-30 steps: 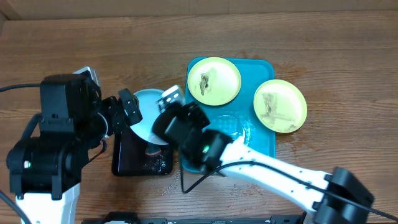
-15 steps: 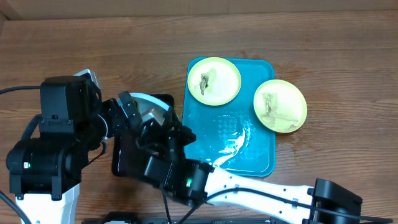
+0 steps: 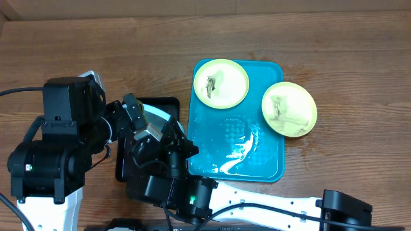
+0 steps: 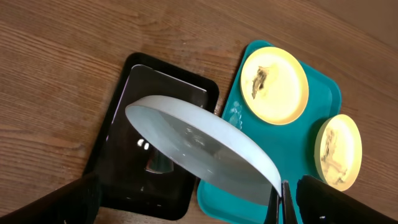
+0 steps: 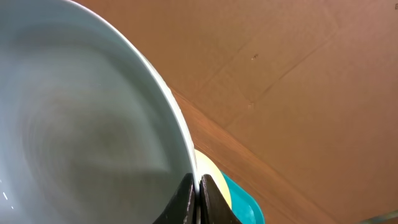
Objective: Clean dirty plates on tray and stack at the side
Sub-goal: 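Lift the white plate with the right gripper and tilt it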
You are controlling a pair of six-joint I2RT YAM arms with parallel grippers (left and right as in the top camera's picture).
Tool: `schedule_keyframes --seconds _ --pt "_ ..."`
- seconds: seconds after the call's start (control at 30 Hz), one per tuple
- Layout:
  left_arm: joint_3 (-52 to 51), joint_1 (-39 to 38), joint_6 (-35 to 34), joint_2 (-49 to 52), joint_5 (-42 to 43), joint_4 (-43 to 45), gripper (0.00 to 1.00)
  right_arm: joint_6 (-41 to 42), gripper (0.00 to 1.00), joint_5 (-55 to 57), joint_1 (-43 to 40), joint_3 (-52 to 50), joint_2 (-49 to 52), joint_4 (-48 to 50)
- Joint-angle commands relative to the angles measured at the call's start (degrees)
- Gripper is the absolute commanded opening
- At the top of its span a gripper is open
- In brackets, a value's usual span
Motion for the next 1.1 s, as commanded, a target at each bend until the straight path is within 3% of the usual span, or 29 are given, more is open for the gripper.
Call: schedule_keyframes --seconds 0.0,0.93,1.07 --pt "1.20 0.35 0.24 0.17 -0.04 0.07 1.00 -0.13 0.04 1.57 0.13 0.96 -0.87 0.52" --pt "1.20 0.35 0.22 0.20 -0.02 0.07 1.00 0.17 0.04 0.96 -0.74 0.94 -0.87 0.50" --pt "1.20 0.35 0.22 0.20 -0.02 0.07 1.00 9.20 0.04 -0.39 -5.60 0.94 -0.87 -2.60"
